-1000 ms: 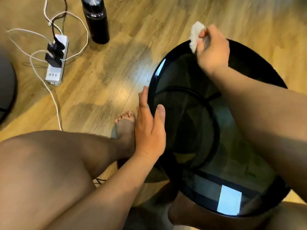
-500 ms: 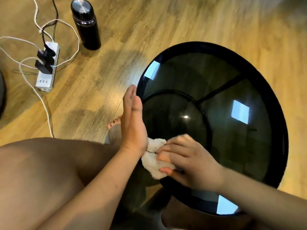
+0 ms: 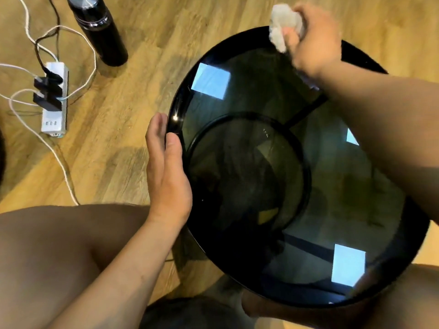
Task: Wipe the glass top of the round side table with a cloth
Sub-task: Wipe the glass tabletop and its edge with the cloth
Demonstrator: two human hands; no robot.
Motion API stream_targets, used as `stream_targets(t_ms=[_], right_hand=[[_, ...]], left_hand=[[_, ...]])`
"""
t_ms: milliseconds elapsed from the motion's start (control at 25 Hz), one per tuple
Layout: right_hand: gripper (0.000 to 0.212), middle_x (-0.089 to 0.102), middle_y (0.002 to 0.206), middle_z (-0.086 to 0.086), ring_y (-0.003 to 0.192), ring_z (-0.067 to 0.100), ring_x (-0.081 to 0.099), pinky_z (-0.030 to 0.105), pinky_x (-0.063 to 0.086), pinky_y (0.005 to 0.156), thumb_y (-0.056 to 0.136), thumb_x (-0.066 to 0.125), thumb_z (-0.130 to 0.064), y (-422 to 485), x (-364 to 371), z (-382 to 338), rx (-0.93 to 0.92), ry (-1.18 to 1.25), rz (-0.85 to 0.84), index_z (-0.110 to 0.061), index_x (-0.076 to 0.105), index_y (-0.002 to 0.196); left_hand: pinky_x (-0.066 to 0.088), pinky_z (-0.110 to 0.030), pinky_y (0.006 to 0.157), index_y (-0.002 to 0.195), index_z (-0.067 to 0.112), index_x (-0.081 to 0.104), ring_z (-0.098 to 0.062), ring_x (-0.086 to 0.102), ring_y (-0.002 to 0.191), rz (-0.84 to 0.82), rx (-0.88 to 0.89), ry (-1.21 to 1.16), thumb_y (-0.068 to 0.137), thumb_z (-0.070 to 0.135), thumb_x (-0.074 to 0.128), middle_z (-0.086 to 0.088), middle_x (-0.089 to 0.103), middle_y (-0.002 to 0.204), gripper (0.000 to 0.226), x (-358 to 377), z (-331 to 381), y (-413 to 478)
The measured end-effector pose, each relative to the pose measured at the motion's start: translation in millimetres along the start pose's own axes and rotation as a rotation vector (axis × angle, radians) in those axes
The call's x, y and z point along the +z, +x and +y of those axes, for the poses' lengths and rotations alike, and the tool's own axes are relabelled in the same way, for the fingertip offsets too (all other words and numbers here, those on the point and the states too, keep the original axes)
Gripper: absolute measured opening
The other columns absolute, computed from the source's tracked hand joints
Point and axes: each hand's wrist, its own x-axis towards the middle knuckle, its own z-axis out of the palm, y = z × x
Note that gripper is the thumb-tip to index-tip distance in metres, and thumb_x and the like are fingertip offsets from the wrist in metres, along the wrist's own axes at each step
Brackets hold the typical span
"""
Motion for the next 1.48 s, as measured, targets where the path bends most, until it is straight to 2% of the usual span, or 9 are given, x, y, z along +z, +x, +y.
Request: stream_targets(t_ms=[200, 520, 680, 760, 840, 960, 1120, 1320, 1480], right_hand=[[0.045, 0.069, 0.116, 0.009, 0.108, 0.031, 0.062, 0.037, 0.046, 0.091, 0.089, 0.051, -0.047, -43.3, -9.9, -17.6, -0.010, 0.061, -0.046, -0.019, 0.063, 0.122], [0.035, 0.071, 0.107, 0.004, 0.092, 0.023, 0.064, 0.036, 0.052, 0.083, 0.091, 0.063, -0.038, -343.1, -77.8, -93.8, -0.291, 0.401, -0.397, -0.013, 0.069, 0.114], [0.021, 0.069, 0.095, -0.015, 0.089, 0.001, 0.064, 0.020, 0.049, 0.077, 0.092, 0.065, -0.036, -359.9, -111.1, -103.1, 0.098, 0.719, -0.415, -0.027, 0.067, 0.111], [0.023, 0.068, 0.093, -0.010, 0.089, 0.007, 0.065, 0.029, 0.052, 0.083, 0.092, 0.063, -0.034, -352.7, -131.5, -97.5, 0.442, 1.097, -0.260, -0.019, 0.065, 0.109], [0.036, 0.068, 0.115, 0.009, 0.110, 0.025, 0.063, 0.052, 0.047, 0.103, 0.093, 0.057, -0.031, -356.2, -151.7, -92.2, 0.751, 1.648, -0.209, -0.010, 0.062, 0.121], [0.052, 0.061, 0.128, 0.019, 0.113, 0.034, 0.060, 0.052, 0.043, 0.104, 0.083, 0.063, -0.037, -374.5, -169.8, -91.5, 0.974, 2.077, -0.179, -0.009, 0.063, 0.127], [0.081, 0.062, 0.131, 0.022, 0.119, 0.040, 0.061, 0.055, 0.042, 0.107, 0.084, 0.043, -0.072, -398.6, -188.1, -91.4, 0.914, 2.099, -0.179, -0.009, 0.063, 0.130], [0.045, 0.070, 0.122, 0.016, 0.112, 0.032, 0.068, 0.054, 0.048, 0.103, 0.095, 0.059, -0.035, -408.2, -198.4, -96.9, 0.822, 1.544, -0.186, -0.010, 0.059, 0.132], [0.040, 0.069, 0.125, 0.012, 0.115, 0.033, 0.066, 0.055, 0.045, 0.105, 0.095, 0.058, -0.035, -377.0, -218.3, -85.3, 0.874, 1.645, -0.142, -0.015, 0.062, 0.129]], left_hand=[[0.021, -0.025, 0.118, 0.150, 0.030, 0.028, 0.005, 0.030, 0.139, 0.004, -0.008, 0.022, 0.098, 0.044, 0.032, 0.014, 0.034, 0.156, 0.054, 2.7, 4.5, -3.5], [0.023, -0.023, 0.108, 0.151, 0.029, 0.024, -0.001, 0.029, 0.137, 0.031, -0.018, 0.106, 0.104, 0.039, 0.030, 0.008, 0.029, 0.159, 0.049, 5.7, 17.9, -11.9], [0.029, -0.020, 0.110, 0.143, 0.026, 0.037, 0.003, 0.037, 0.131, -0.012, 0.143, 0.213, 0.099, 0.034, 0.042, 0.006, 0.042, 0.150, 0.045, 4.3, 42.1, -34.9], [0.040, -0.012, 0.097, 0.122, 0.027, 0.056, 0.006, 0.056, 0.111, -0.244, 0.205, 0.266, 0.096, 0.031, 0.050, 0.006, 0.062, 0.125, 0.027, 13.3, 65.6, -65.3], [0.050, -0.020, 0.083, 0.099, 0.025, 0.063, -0.007, 0.067, 0.090, -0.531, 0.045, 0.188, 0.093, 0.033, 0.057, 0.003, 0.070, 0.099, 0.011, 25.0, 83.2, -112.3], [0.052, -0.027, 0.075, 0.099, 0.018, 0.068, -0.016, 0.070, 0.087, -0.769, -0.317, 0.106, 0.088, 0.045, 0.065, 0.000, 0.074, 0.093, 0.029, 30.5, 86.4, -178.7], [0.058, -0.036, 0.088, 0.116, 0.025, 0.063, -0.013, 0.072, 0.099, -0.707, -0.304, 0.035, 0.086, 0.030, 0.071, 0.002, 0.074, 0.111, 0.031, 18.8, 76.5, -219.5], [0.059, -0.036, 0.083, 0.117, 0.031, 0.060, -0.016, 0.072, 0.096, -0.622, -0.092, 0.114, 0.087, 0.021, 0.071, 0.001, 0.073, 0.108, 0.034, 3.2, 101.1, -220.9], [0.059, -0.033, 0.073, 0.118, 0.028, 0.058, -0.019, 0.073, 0.091, -0.666, -0.076, 0.138, 0.089, 0.019, 0.068, -0.003, 0.074, 0.103, 0.032, 9.1, 133.8, -180.2]])
